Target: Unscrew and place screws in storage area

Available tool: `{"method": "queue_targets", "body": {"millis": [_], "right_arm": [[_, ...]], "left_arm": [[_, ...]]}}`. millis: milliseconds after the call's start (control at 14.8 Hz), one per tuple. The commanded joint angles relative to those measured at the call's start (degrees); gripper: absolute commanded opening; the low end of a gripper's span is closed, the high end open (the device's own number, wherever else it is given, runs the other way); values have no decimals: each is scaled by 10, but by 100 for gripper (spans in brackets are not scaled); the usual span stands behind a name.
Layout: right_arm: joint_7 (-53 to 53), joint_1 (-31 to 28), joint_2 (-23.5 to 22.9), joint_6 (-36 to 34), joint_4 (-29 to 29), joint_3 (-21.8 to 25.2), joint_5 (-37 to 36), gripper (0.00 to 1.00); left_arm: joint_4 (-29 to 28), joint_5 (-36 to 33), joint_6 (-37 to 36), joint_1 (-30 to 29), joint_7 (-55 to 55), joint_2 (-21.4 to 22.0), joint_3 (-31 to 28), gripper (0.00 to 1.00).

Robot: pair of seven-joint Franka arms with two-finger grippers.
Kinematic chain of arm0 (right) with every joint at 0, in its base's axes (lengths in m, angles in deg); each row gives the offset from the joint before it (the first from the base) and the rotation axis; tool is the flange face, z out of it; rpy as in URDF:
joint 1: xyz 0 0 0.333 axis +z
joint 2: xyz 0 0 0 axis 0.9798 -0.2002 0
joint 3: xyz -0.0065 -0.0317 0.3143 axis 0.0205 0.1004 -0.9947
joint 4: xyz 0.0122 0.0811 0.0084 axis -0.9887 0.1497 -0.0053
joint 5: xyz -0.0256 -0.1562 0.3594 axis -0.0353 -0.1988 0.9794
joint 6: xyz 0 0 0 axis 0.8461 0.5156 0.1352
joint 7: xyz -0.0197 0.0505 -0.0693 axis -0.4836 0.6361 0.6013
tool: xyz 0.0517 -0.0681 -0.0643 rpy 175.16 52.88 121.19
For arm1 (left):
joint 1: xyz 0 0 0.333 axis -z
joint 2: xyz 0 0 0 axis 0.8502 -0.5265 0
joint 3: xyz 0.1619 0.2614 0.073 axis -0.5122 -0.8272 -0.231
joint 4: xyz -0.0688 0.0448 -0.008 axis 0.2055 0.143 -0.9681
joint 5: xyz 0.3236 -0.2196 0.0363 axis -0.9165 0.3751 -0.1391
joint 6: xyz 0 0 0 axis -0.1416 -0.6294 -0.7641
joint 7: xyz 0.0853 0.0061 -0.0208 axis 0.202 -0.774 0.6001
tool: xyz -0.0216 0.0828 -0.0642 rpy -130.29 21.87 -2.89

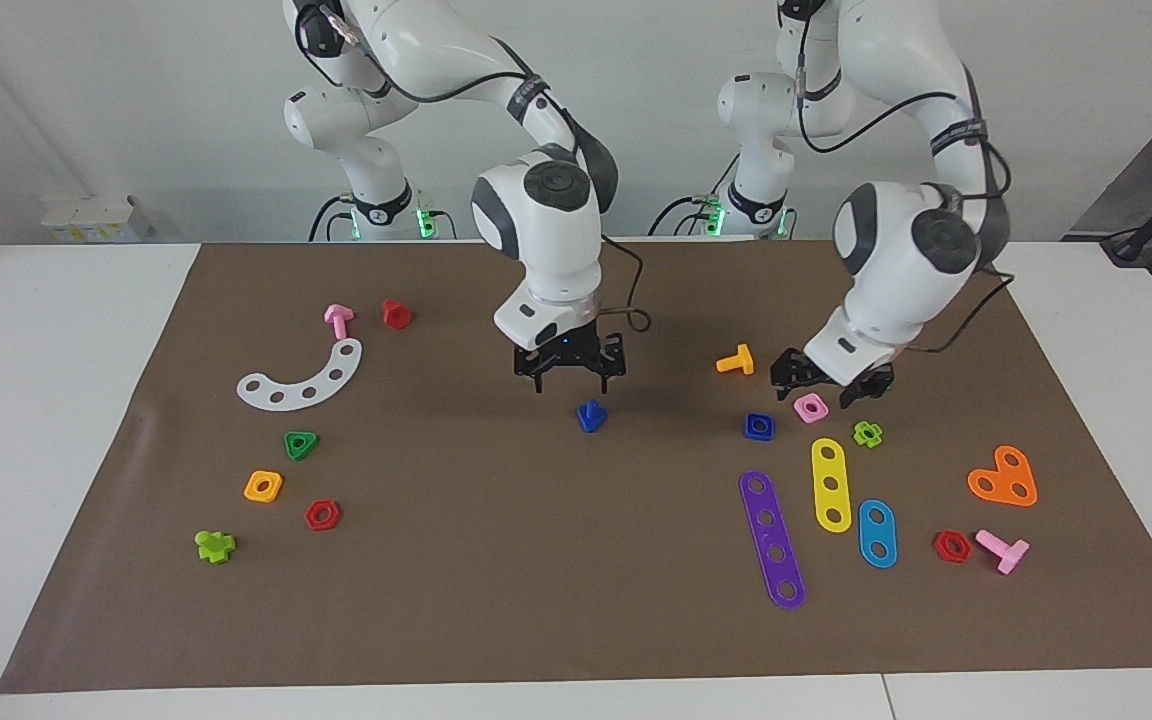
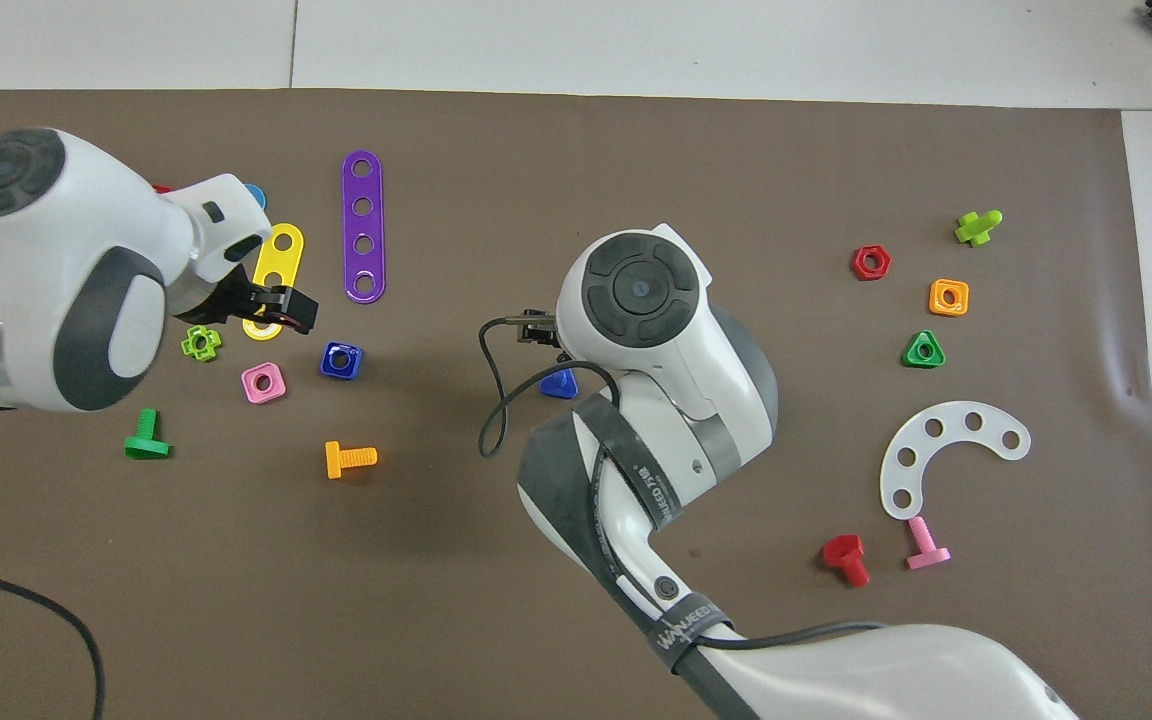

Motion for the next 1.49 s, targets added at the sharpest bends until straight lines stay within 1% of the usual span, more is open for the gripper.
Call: {"method": "queue_targets", "body": {"millis": [0, 68, 135, 203, 339, 406, 542, 610, 745, 948, 1151, 1219, 1287, 1355, 1422], "right_arm": [[-19, 28, -57, 36, -25, 3, -1, 100], [-18, 28, -62, 51, -21, 3, 0, 99], [-17, 28, -62, 51, -16, 3, 0, 97], [-16, 29, -61, 48, -13, 3, 0, 92], [-15, 32, -60, 45, -1, 3, 0, 85], [-13, 32, -60, 44, 0, 3, 0, 80], [-12, 31, -60, 43, 8, 3, 0, 62], [-11, 31, -59, 45, 14, 3, 0, 59], [-3, 31, -56, 54, 33, 3, 1, 56], [-2, 30, -55, 52, 34, 2, 1, 52], [-2, 29, -55, 52, 33, 2, 1, 44], [-2, 29, -55, 52, 33, 2, 1, 41], [-1, 29, -56, 52, 33, 2, 1, 36], [0, 29, -56, 54, 33, 2, 1, 25], [0, 28, -56, 56, 32, 2, 1, 0]], "left_arm": [[67, 6, -97, -48, -14, 18, 2, 100], [80, -2, -126, -62, -15, 28, 0, 100], [81, -15, -135, -75, -16, 46, 0, 100], [78, -18, -139, -83, -18, 65, -1, 100], [79, -19, -163, -90, -17, 91, -2, 100], [80, -20, -177, -90, -17, 102, -2, 100], [81, -26, -195, -87, -17, 119, -1, 100], [81, -27, -196, -81, -15, 126, 0, 100], [75, -27, -196, -76, -15, 133, 8, 100], [31, -26, -173, -61, -18, 151, 10, 100], [16, -26, -146, -57, -13, 158, 10, 100], [-6, -26, -137, -62, -16, 166, 9, 100], [-26, -26, -119, -63, -18, 176, 9, 100], [-36, -26, -108, -64, -18, 178, 8, 100], [-36, -26, -108, -64, -18, 178, 7, 100]]}}
